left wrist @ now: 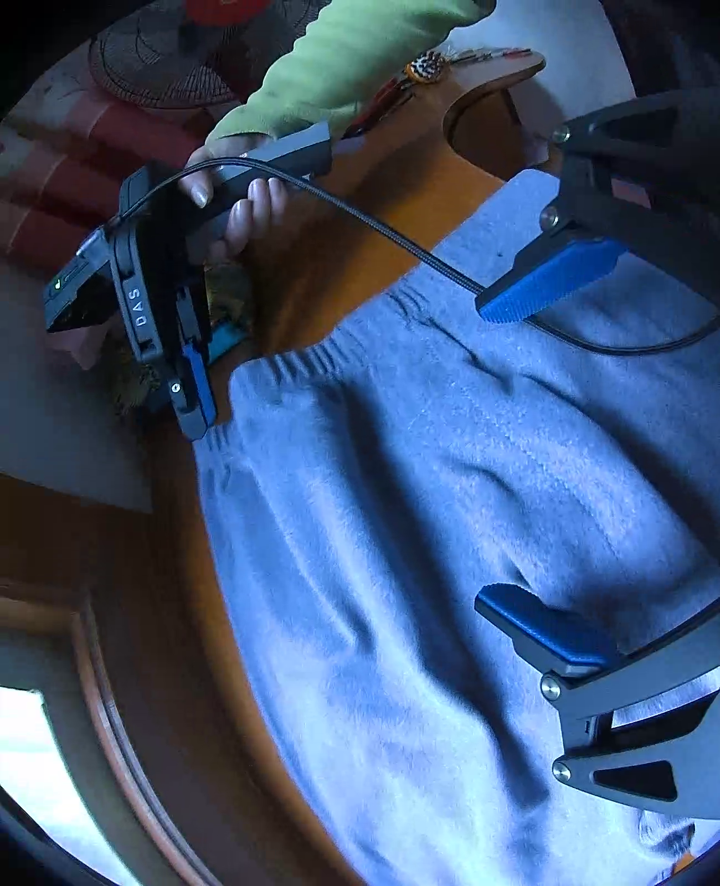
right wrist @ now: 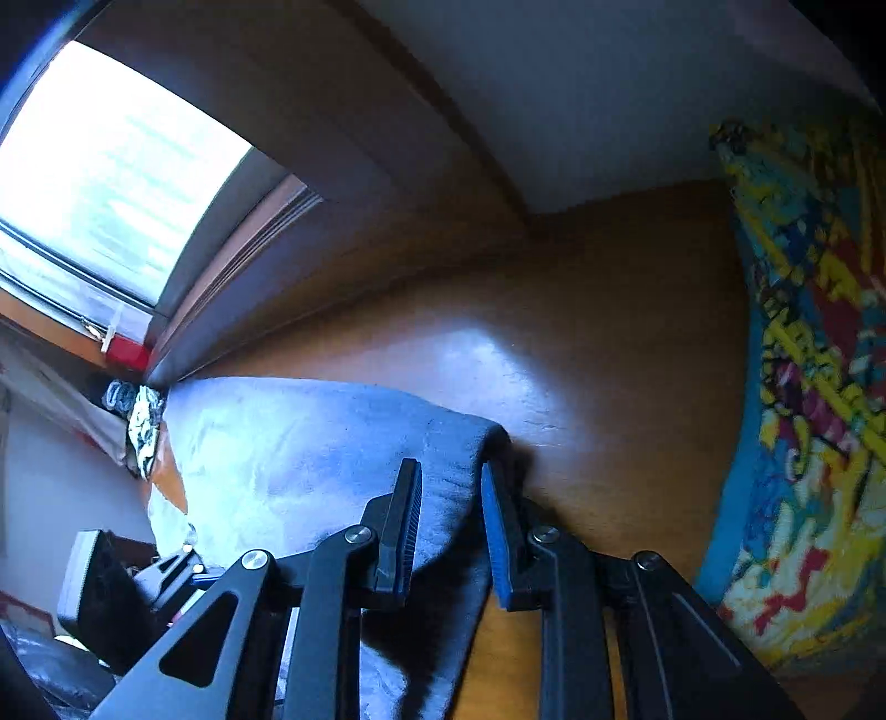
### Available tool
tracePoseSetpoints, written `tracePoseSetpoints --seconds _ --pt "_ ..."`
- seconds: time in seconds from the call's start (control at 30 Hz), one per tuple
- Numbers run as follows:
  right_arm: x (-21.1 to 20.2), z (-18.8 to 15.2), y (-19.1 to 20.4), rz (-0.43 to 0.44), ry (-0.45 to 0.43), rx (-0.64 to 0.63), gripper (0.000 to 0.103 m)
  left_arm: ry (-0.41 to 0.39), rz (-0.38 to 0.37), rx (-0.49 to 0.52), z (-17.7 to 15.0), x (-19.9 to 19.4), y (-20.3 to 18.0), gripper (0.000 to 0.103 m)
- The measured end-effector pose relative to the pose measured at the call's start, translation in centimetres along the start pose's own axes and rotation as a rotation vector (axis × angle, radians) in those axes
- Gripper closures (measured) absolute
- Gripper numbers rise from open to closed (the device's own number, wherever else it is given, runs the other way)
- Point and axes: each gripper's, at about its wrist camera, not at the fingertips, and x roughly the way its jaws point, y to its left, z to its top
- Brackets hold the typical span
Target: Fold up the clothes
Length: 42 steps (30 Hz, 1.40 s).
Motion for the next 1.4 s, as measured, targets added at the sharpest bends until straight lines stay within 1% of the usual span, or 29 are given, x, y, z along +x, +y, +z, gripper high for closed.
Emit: tracePoseSetpoints --seconds 0.1,0.13,0.17,0.37,0.43,0.47,0.5,0.53,0.57,0.63,0.67,0.73,0.8,0.83,0.87,0.9,0.97,1.0,1.03,1.07,1.1,1.17,1.2,1.23,1.3,1.37,1.4 --pt "0.7 0.1 0.4 0.004 0.019 -0.014 0.078 0.034 -0.037 -0.053 1.0 2.4 0.5 0.007" --pt "0.7 0.2 0.3 0.007 0.02 -0.016 0.078 0.017 -0.043 -0.05 1.8 3.3 0.4 0.007" --pt "0.7 0.4 0.2 0.009 0.02 -0.018 0.078 0.023 -0.042 -0.045 1.9 3.5 0.3 0.007" --pt "0.6 1.1 0.1 -0.012 0.029 -0.038 0.077 0.032 0.004 0.015 2.0 4.4 -0.9 0.007" --pt "0.7 1.3 -0.2 0.001 0.036 -0.034 0.075 0.032 0.01 0.022 2.1 4.7 -1.2 0.007" --pt "0.6 1.3 0.1 0.003 0.027 -0.041 0.076 0.033 0.01 0.023 2.1 4.8 -1.3 0.007" --pt "0.5 1.2 0.5 0.002 0.014 -0.051 0.097 0.033 0.01 0.023 2.2 5.0 -1.3 0.007" --pt "0.0 1.1 1.2 0.004 -0.026 -0.064 0.099 0.033 0.011 0.023 2.3 5.1 -1.4 0.007" --pt "-0.6 1.1 1.9 0.003 -0.073 -0.075 0.099 0.033 0.012 0.023 2.3 5.2 -1.5 0.007" --pt "-2.5 1.4 2.6 -0.053 -0.204 -0.085 0.1 0.031 0.015 0.025 2.4 5.5 -1.7 0.007" --pt "-2.8 1.8 2.0 -0.078 -0.229 -0.061 0.1 0.031 0.021 0.032 2.4 5.6 -1.9 0.007" --pt "-2.4 2.3 0.5 -0.123 -0.241 -0.01 0.1 0.032 0.033 0.046 2.3 6.0 -2.3 0.007" --pt "-0.6 2.1 -0.3 -0.195 -0.198 -0.016 0.099 0.032 0.045 0.061 2.2 6.3 -2.7 0.008" --pt "0.2 1.9 -0.5 -0.226 -0.177 -0.026 0.098 0.032 0.06 0.077 2.3 6.6 -3.0 0.007" --pt "0.4 1.6 -0.5 -0.235 -0.18 -0.031 0.098 0.033 0.073 0.085 2.7 6.7 -3.0 0.007" --pt "0.5 1.4 -0.4 -0.237 -0.192 -0.035 0.096 0.037 0.083 0.097 2.8 6.9 -3.3 0.007" --pt "0.1 1.5 -0.5 -0.217 -0.166 0.007 0.085 0.046 0.061 0.075 3.3 6.8 -3.0 0.007" --pt "-0.4 1.5 -0.4 -0.197 -0.151 0.025 0.074 0.049 0.05 0.062 3.5 6.6 -2.9 0.008" --pt "-1.2 1.2 -0.1 -0.199 -0.155 0.019 0.065 0.033 0.039 0.038 4.0 5.9 -2.3 0.008" --pt "-2.2 1.0 0.3 -0.208 -0.164 0.005 0.062 0.004 0.045 0.02 4.6 4.9 -1.6 0.008" --pt "-3.3 0.4 1.1 -0.262 -0.179 -0.033 0.059 -0.027 0.059 0.01 5.1 3.9 -1.0 0.008" --pt "-4.9 -0.8 2.6 -0.357 -0.202 -0.09 0.059 -0.105 0.117 -0.016 6.4 1.6 1.2 0.007" --pt "-5.6 -1.7 3.4 -0.391 -0.216 -0.106 0.059 -0.119 0.153 -0.03 7.0 1.1 2.5 0.007" --pt "-6.0 -2.6 4.2 -0.406 -0.225 -0.116 0.059 -0.131 0.191 -0.044 7.6 0.7 3.9 0.007" --pt "-5.4 -4.8 6.8 -0.352 -0.214 -0.151 0.059 -0.117 0.273 -0.086 9.6 1.8 7.3 0.007" --pt "-3.7 -7.1 9.0 -0.295 -0.171 -0.187 0.062 -0.087 0.355 -0.135 10.4 3.7 10.2 0.008" --pt "-2.6 -8.2 10.1 -0.273 -0.146 -0.204 0.065 -0.075 0.374 -0.157 10.7 4.3 11.2 0.008"
